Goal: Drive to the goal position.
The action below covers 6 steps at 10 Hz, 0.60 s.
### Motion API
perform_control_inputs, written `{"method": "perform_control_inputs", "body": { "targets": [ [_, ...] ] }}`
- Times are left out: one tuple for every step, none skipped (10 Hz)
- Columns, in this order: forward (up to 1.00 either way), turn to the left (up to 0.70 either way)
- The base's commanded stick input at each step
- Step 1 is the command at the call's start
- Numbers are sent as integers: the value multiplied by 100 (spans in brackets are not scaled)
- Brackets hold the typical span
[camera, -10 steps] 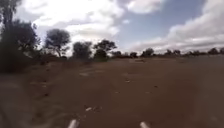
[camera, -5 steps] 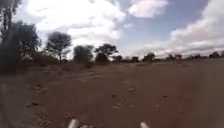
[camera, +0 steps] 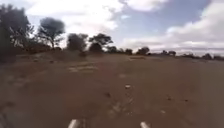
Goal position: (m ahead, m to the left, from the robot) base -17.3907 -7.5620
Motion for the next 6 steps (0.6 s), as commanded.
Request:
{"method": "perform_control_inputs", "body": {
  "targets": [
    [70,0],
    [70,0],
    [70,0],
    [70,0],
    [70,0],
    [70,0]
  ]
}}
